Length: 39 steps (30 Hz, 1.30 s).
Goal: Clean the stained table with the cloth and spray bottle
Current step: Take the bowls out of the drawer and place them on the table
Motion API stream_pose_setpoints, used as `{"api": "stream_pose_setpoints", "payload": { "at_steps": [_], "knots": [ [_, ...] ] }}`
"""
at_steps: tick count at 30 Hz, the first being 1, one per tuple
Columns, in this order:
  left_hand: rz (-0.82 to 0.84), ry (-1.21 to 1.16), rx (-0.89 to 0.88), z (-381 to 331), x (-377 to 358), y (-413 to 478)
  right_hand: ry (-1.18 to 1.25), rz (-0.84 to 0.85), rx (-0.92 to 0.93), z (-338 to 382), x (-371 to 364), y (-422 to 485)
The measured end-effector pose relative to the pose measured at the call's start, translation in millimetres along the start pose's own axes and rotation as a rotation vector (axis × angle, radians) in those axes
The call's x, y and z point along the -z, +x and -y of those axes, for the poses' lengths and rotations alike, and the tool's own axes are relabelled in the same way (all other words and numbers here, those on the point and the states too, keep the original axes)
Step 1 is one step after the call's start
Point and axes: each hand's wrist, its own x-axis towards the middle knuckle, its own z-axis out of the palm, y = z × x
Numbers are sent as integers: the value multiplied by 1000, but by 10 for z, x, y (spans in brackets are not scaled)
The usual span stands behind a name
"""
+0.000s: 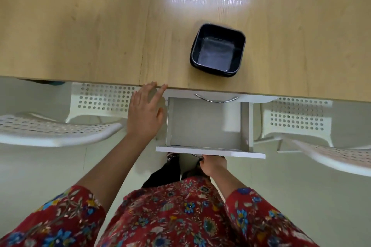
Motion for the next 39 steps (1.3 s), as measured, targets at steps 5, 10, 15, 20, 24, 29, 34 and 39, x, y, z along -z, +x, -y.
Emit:
{"api": "stream_pose_setpoints", "payload": {
  "at_steps": [5,10,15,20,24,29,34,39],
  "knots": [
    [-20,-11,6,5,-12,10,-21,-38,-19,-19,185,202],
    [-21,-7,16,4,-19,-5,-10,-131,-28,20,608,438],
    [-15,-2,24,-4,-40,-3,108,-247,-42,22,937,647],
    [-20,-13,31,-4,-50,-3,243,-309,17,-40,1117,850],
    [-22,20,18,-5,-27,1,301,-286,43,-101,1158,837],
    [25,18,30,-28,45,7,337,-305,73,-165,1027,468],
    [99,-16,50,-89,230,69,775,-395,94,-136,1086,-133],
    [174,-4,34,-109,403,235,1145,-732,37,-152,1689,-628]
  ]
}}
